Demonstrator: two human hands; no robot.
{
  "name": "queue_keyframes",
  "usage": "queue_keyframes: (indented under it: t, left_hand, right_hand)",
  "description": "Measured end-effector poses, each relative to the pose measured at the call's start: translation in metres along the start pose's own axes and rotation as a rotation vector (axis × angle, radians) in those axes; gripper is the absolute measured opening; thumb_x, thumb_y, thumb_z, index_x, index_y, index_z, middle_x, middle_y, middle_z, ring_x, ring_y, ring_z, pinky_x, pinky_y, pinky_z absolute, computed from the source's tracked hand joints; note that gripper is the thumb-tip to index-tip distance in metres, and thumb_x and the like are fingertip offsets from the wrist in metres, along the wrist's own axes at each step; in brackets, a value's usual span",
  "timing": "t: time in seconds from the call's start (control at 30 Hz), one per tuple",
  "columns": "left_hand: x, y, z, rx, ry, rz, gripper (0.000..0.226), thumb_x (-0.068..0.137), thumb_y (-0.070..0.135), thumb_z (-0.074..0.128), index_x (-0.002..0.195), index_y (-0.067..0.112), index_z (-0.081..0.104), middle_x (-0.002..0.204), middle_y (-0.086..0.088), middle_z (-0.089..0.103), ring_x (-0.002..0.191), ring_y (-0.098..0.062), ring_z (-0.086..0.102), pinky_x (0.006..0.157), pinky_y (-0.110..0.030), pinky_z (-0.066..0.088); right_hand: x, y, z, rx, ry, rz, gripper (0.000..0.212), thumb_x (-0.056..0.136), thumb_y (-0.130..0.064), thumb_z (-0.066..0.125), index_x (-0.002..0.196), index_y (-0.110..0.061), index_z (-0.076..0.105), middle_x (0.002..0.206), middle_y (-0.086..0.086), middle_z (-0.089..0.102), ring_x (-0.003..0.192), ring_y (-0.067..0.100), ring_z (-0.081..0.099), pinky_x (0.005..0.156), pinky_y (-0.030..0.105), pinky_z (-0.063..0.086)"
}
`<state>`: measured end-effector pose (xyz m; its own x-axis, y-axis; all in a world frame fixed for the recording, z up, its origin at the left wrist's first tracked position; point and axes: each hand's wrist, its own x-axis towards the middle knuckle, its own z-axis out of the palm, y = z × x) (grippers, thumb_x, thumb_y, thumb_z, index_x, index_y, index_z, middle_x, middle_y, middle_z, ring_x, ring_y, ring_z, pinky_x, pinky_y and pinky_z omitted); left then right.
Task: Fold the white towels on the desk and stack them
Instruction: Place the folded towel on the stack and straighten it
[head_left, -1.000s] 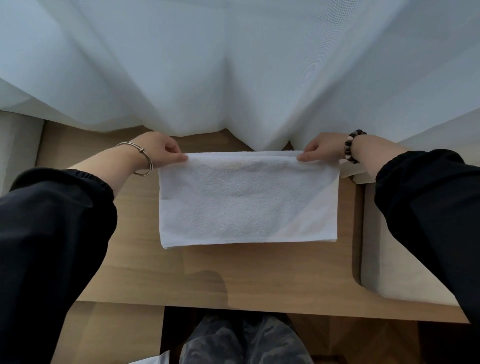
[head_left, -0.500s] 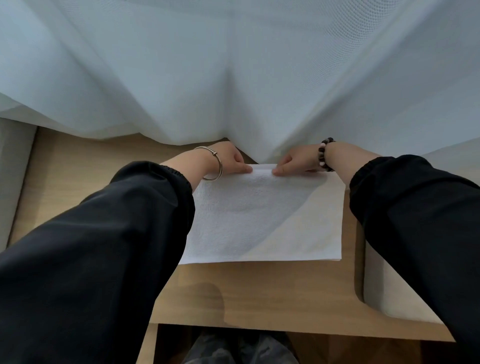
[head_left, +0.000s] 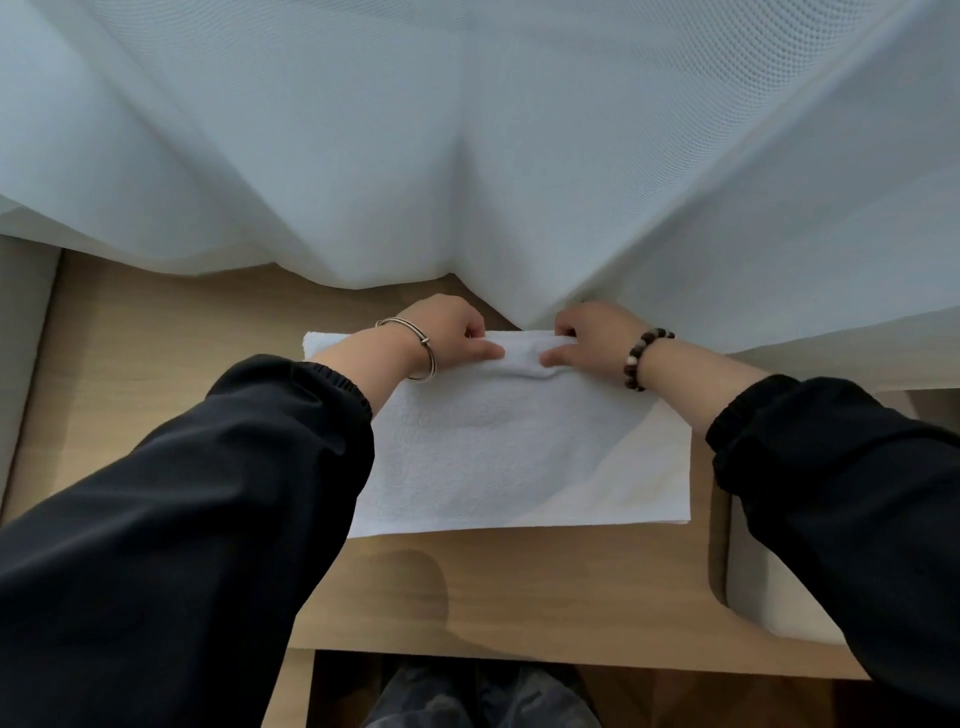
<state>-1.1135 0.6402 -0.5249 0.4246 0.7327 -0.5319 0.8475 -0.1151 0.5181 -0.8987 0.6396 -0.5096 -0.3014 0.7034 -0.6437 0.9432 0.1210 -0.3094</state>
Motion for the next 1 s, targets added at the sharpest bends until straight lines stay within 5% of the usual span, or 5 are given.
queue_keyframes:
  t: [0.17, 0.3, 0.57, 0.77, 1.0]
  left_hand:
    - [-0.004, -0.012, -0.005, 0.008, 0.022, 0.003, 0.034, 0.086, 0.047, 0.059, 0.064, 0.02, 0.056, 0.065, 0.008, 0.053, 0.063, -0.01, 0.048, 0.055, -0.025, 0.034]
    - [-0.009, -0.012, -0.007, 0.009, -0.029, 0.009, 0.043, 0.085, 0.049, 0.06, 0.056, 0.019, 0.048, 0.057, 0.003, 0.046, 0.056, -0.013, 0.044, 0.052, -0.027, 0.03]
    - [-0.015, -0.011, 0.008, 0.376, 0.101, -0.001, 0.033, 0.097, 0.05, 0.036, 0.085, 0.02, 0.043, 0.092, -0.007, 0.06, 0.09, -0.031, 0.057, 0.065, -0.03, 0.032]
    - [-0.019, -0.016, 0.021, 0.469, 0.194, -0.048, 0.037, 0.098, 0.05, 0.029, 0.088, 0.017, 0.041, 0.09, -0.01, 0.064, 0.084, -0.032, 0.059, 0.059, -0.031, 0.032]
    - [-0.026, -0.027, 0.014, 0.409, 0.213, -0.078, 0.042, 0.097, 0.051, 0.029, 0.079, 0.015, 0.039, 0.072, 0.0, 0.047, 0.069, -0.022, 0.044, 0.055, -0.03, 0.028]
  right_hand:
    - [-0.009, 0.023, -0.028, 0.043, -0.21, 0.069, 0.031, 0.086, -0.041, 0.062, 0.091, -0.011, 0.066, 0.082, -0.001, 0.061, 0.076, 0.017, 0.055, 0.067, 0.029, 0.042]
    - [-0.013, 0.031, -0.043, -0.007, -0.319, 0.089, 0.009, 0.088, -0.032, 0.061, 0.086, -0.023, 0.063, 0.084, -0.005, 0.062, 0.073, 0.01, 0.055, 0.062, 0.023, 0.044]
    - [-0.021, 0.043, -0.035, -0.013, -0.074, 0.153, 0.032, 0.082, -0.039, 0.069, 0.069, -0.013, 0.056, 0.073, 0.002, 0.054, 0.067, 0.017, 0.05, 0.058, 0.028, 0.041]
    - [-0.036, 0.06, -0.041, 0.114, -0.058, 0.205, 0.025, 0.089, -0.029, 0.061, 0.092, -0.005, 0.068, 0.09, 0.007, 0.064, 0.081, 0.021, 0.057, 0.066, 0.03, 0.045]
    - [-0.045, 0.063, -0.014, 0.262, 0.246, 0.271, 0.034, 0.088, -0.034, 0.062, 0.075, -0.002, 0.063, 0.074, 0.009, 0.056, 0.073, 0.022, 0.052, 0.063, 0.028, 0.036]
